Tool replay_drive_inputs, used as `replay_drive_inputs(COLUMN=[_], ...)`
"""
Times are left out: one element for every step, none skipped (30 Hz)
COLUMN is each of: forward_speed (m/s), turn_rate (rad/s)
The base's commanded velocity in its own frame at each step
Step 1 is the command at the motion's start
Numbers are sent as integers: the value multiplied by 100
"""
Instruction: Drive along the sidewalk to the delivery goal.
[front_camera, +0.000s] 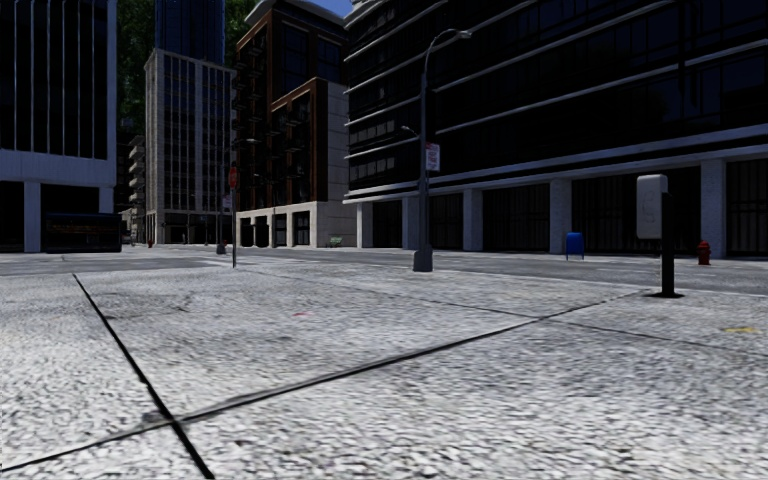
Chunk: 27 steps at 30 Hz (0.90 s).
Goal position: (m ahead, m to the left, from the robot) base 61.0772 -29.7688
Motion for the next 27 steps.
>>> replay_drive_inputs(forward_speed=[200, 200, 200, 200, 200, 200, 200, 200, 200, 200, 200, 200, 200, 200, 200, 200, 200, 200, 200, 200, 200, 200, 200, 200, 200, 200, 200], turn_rate=[0, 0, 0, 0, 0, 0, 0, 0, 0, 0, 0, 0, 0, 0, 0, 0, 0, 0, 0, 0, 0, 0, 0, 0, 0, 0, 0])
